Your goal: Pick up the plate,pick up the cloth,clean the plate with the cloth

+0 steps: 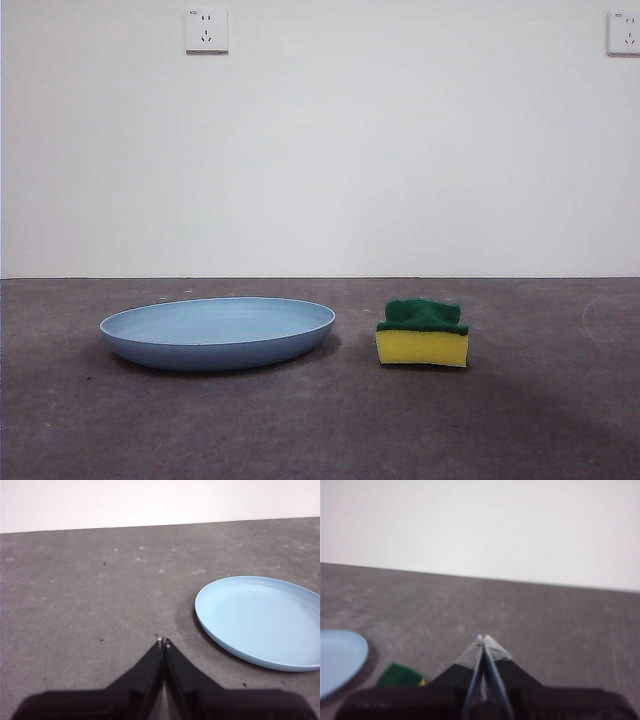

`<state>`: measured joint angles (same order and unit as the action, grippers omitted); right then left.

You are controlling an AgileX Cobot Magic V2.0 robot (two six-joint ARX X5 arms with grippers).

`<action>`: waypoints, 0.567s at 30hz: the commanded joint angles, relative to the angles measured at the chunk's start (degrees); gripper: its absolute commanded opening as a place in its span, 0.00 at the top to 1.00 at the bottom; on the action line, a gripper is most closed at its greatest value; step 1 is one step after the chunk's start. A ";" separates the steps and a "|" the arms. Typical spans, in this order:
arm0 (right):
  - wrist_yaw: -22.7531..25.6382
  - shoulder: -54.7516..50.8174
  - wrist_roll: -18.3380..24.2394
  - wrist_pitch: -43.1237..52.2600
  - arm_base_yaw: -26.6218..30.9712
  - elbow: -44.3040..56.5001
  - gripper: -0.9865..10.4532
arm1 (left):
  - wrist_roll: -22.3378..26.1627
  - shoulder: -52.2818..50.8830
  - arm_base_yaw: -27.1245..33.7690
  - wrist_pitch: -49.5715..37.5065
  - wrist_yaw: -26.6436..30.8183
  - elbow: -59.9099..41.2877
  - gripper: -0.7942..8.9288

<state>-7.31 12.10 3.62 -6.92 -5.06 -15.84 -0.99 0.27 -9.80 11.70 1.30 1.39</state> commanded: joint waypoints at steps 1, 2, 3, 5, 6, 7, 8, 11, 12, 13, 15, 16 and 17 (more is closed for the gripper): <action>0.22 -4.35 -2.27 0.94 0.20 5.40 0.91 | 0.68 -0.17 0.20 -0.04 -0.02 -0.70 0.92; 0.17 -5.68 -2.29 1.31 0.20 7.06 0.91 | 0.66 -0.17 0.20 -0.04 -0.02 -0.70 0.92; 0.13 -6.62 -2.64 1.66 0.17 8.39 0.91 | 0.68 -0.17 0.20 -0.07 -0.02 -0.70 0.92; 0.15 -8.24 -3.98 1.92 0.17 10.88 0.91 | 0.68 -0.17 0.20 -0.07 -0.02 -0.70 0.92; 0.20 -8.83 -4.63 1.95 0.17 11.93 0.91 | 0.66 -0.17 0.20 -0.07 -0.02 -0.70 0.92; 0.22 -9.40 -5.16 1.95 0.17 13.05 0.91 | 0.66 -0.17 0.20 -0.07 -0.02 -0.70 0.92; 0.22 -9.86 -5.31 1.95 0.17 14.05 0.91 | 0.68 -0.17 0.20 -0.07 -0.02 -0.70 0.92; 0.17 -10.73 -5.95 0.28 0.17 15.54 0.91 | 0.68 -0.17 0.20 -0.07 0.00 -0.70 0.92; 0.15 -10.84 -6.14 -0.44 0.17 15.54 0.91 | 0.66 -0.17 0.20 -0.07 0.00 -0.70 0.92; 0.15 -10.91 -6.12 -0.81 0.17 15.54 0.91 | 0.66 -0.17 0.20 -0.09 0.00 -0.70 0.92; 0.17 -10.95 -6.10 -1.36 0.17 15.54 0.91 | 0.66 -0.17 0.20 -0.04 0.00 -0.70 0.92; 0.17 -10.95 -6.10 -1.73 0.17 15.52 0.91 | 0.68 -0.17 0.20 -0.07 0.00 -0.70 0.92; 0.17 -10.95 -6.12 -2.43 0.17 15.54 0.91 | 0.68 -0.17 0.20 -0.07 0.00 -0.70 0.92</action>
<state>-7.29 1.32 -1.78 -8.73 -4.91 -0.75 -0.99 0.27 -9.80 11.70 1.30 1.39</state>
